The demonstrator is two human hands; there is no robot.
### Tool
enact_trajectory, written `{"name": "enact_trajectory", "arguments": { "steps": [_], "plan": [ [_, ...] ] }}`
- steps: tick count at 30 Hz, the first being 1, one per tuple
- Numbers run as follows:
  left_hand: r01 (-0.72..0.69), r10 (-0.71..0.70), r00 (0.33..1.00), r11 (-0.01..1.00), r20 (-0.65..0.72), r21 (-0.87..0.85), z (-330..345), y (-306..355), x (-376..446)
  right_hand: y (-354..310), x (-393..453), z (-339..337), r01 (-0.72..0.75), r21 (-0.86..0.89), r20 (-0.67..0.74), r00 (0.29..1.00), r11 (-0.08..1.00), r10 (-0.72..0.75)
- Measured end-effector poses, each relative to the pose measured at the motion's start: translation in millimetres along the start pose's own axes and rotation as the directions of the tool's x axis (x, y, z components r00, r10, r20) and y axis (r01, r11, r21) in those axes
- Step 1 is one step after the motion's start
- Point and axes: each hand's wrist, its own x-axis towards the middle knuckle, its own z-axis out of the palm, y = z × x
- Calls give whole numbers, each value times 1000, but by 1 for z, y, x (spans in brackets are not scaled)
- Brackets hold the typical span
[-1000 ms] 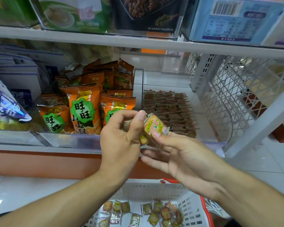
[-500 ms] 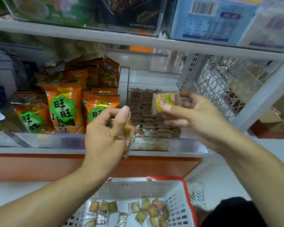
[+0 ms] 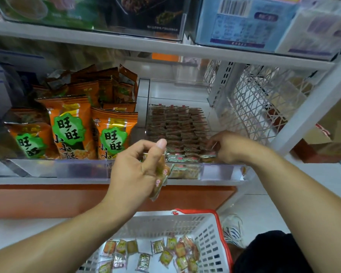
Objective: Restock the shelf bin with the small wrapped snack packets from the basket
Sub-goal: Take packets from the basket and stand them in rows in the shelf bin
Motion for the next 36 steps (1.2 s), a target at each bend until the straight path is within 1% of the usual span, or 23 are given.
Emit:
{"name": "enact_trajectory", "arguments": {
  "steps": [3,6,8,10,12,14,17,18,19,20,21,22,23,24,25,26,27,28,30,33,35,36],
  "plan": [
    [77,-76,997,997,-4,23,-1,-3,2,-6,8,8,-24,-21,17,1000,1000,24],
    [86,-86,996,996,-7,24,-3,-5,3,-8,11,10,-35,-29,11,999,999,36],
    [116,-116,993,993,-1,-7,-3,-6,4,-9,12,11,-30,-41,7,1000,999,30],
    [185,-186,983,980,-5,-72,-4,-6,5,-10,15,13,-35,-56,1,999,998,35],
    [268,-271,962,957,-16,-111,-5,-7,8,-11,18,14,-56,-61,-6,998,997,55],
    [356,-363,932,921,-18,-156,-6,-8,11,-10,19,16,-67,-67,19,997,996,69],
    [470,-481,876,843,24,-261,-11,-6,12,-13,11,10,-87,-116,58,994,989,94],
    [491,-501,865,823,43,-287,-12,-5,12,-15,7,5,-86,-153,26,995,984,91],
    [504,-512,857,808,59,-306,-14,-3,12,-18,2,0,-81,-182,-47,996,980,74],
    [512,-520,851,796,68,-322,-14,-1,12,-22,-5,-6,-61,-165,-156,987,984,35],
    [515,-526,848,788,68,-338,-14,1,12,-28,-13,-10,-8,-66,-268,963,998,-11],
    [510,-527,848,786,53,-350,-14,3,12,-38,-23,-13,85,117,-335,941,990,-42],
    [496,-523,852,794,22,-352,-13,5,13,-51,-36,-13,185,354,-324,944,917,-66],
    [476,-514,858,809,-22,-347,-13,5,13,-66,-51,-11,242,586,-247,962,773,-113],
    [453,-502,862,823,-66,-342,-12,6,13,-78,-63,-5,236,741,-160,971,628,-175],
    [432,-490,865,835,-103,-341,-12,7,13,-89,-71,4,211,817,-101,968,537,-228],
    [418,-483,866,841,-129,-342,-12,8,13,-98,-77,14,218,834,-86,959,507,-270],
    [412,-482,865,841,-139,-349,-13,8,14,-104,-80,23,253,818,-114,951,516,-287],
    [410,-483,867,830,-121,-377,-14,10,14,-110,-80,34,340,730,-204,936,593,-286],
    [390,-447,891,844,-81,-369,-16,9,15,-108,-74,35,376,690,-245,925,619,-289],
    [381,-430,902,835,-38,-397,-17,8,15,-106,-71,29,379,712,-264,925,591,-275],
    [380,-425,905,830,-20,-409,-18,7,16,-104,-69,27,366,749,-264,929,552,-258]
  ]
}}
